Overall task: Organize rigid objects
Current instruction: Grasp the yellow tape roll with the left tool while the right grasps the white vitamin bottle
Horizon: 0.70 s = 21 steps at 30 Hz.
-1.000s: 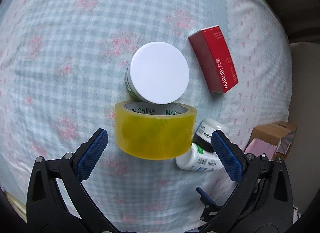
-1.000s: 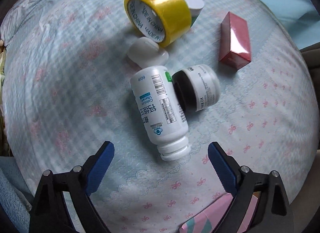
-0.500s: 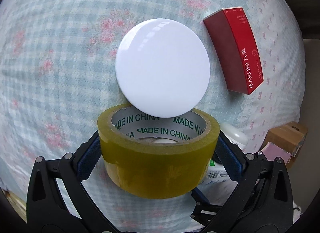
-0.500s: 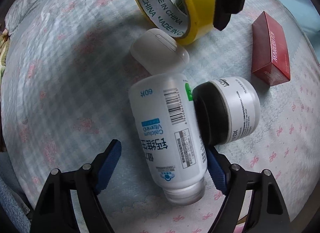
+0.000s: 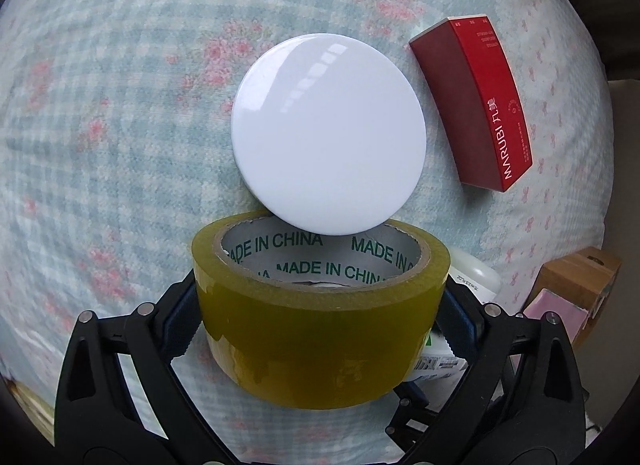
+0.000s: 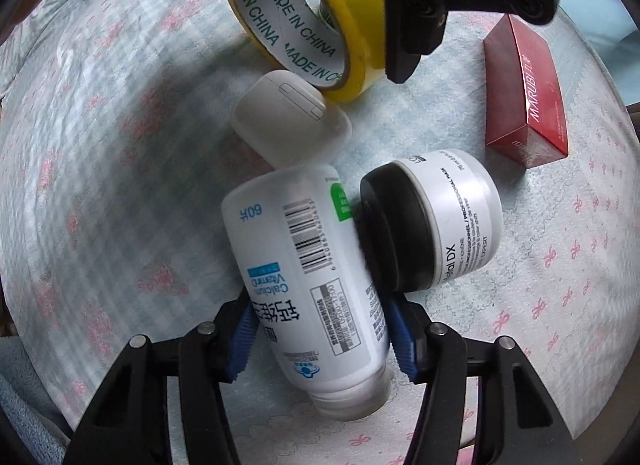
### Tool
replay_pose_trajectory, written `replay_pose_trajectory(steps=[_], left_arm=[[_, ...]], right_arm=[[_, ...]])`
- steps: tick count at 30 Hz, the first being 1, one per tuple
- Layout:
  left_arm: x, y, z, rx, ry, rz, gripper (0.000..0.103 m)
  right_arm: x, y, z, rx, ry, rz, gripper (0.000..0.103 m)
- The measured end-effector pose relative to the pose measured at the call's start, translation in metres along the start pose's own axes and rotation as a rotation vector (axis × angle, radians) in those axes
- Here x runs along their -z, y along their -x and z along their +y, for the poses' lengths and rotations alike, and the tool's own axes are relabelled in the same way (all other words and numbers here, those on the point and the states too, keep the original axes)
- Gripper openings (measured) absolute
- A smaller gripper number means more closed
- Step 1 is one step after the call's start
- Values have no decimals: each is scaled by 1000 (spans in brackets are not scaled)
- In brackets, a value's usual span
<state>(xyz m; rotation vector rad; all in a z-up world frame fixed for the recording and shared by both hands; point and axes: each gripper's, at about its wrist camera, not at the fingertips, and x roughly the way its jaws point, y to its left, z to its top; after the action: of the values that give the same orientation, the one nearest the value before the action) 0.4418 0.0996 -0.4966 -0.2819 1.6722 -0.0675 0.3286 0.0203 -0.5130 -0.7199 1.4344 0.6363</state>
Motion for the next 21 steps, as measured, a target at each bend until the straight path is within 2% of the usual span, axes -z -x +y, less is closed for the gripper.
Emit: replay_pose_trajectory(steps=[13, 21], left_arm=[[19, 34, 10, 16, -38, -81, 97], [42, 80, 29, 47, -46, -134, 97]], right_arm=[[31, 27, 4, -18, -74, -19, 51], [45, 62, -1, -86, -218, -53, 50]])
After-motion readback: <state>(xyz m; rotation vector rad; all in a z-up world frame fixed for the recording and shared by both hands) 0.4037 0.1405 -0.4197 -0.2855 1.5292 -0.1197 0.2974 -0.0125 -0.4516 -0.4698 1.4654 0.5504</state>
